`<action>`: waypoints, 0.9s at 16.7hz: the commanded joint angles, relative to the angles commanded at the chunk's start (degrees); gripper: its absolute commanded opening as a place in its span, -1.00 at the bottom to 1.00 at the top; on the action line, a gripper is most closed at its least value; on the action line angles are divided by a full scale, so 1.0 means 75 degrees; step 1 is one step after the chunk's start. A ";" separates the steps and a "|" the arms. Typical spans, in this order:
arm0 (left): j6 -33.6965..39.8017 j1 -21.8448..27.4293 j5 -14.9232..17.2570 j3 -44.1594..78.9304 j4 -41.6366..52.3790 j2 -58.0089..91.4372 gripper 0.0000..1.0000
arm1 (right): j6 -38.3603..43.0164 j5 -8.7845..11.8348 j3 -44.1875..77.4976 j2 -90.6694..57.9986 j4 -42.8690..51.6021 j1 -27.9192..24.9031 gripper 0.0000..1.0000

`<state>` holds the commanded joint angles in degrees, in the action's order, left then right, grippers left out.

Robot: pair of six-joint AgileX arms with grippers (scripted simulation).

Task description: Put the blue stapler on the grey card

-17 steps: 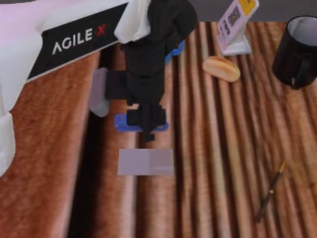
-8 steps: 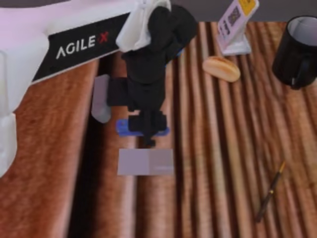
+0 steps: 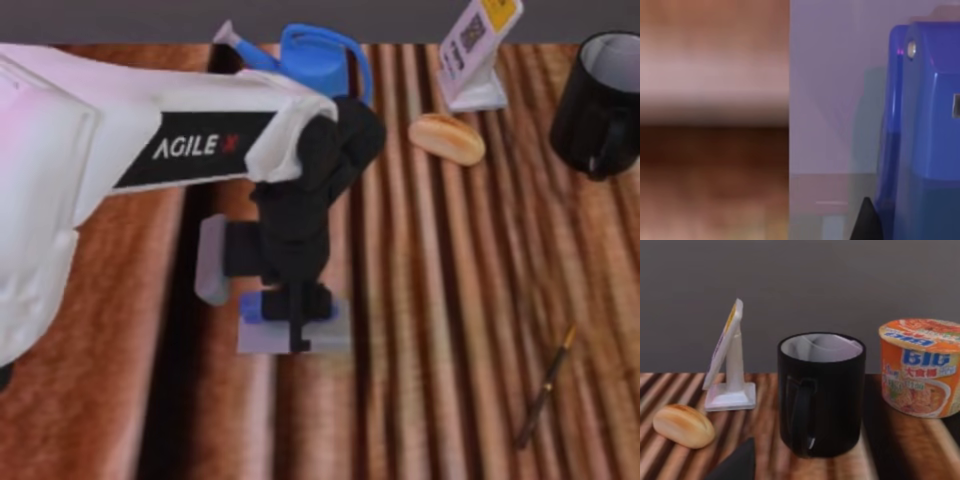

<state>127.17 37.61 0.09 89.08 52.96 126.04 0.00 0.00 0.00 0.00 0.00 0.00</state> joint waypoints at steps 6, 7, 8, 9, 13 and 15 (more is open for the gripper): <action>0.0000 0.0000 -0.0001 -0.0024 -0.0025 0.0007 -0.70 | 0.0000 0.0000 0.0000 0.0000 0.0000 0.0000 1.00; 0.0000 0.0000 -0.0001 -0.0024 -0.0025 0.0007 -0.55 | 0.0000 0.0000 0.0000 0.0000 0.0000 0.0000 1.00; 0.0000 0.0000 -0.0001 -0.0024 -0.0025 0.0007 -0.40 | 0.0000 0.0000 0.0000 0.0000 0.0000 0.0000 1.00; 0.0000 0.0000 -0.0001 -0.0024 -0.0025 0.0007 -0.25 | 0.0000 0.0000 0.0000 0.0000 0.0000 0.0000 1.00; 0.0000 0.0000 -0.0001 -0.0024 -0.0025 0.0007 0.36 | 0.0000 0.0000 0.0000 0.0000 0.0000 0.0000 1.00; 0.0000 0.0000 -0.0001 -0.0024 -0.0025 0.0007 0.66 | 0.0000 0.0000 0.0000 0.0000 0.0000 0.0000 1.00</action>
<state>127.18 37.61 0.08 88.90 52.77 126.09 0.00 0.00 0.00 0.00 0.00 0.00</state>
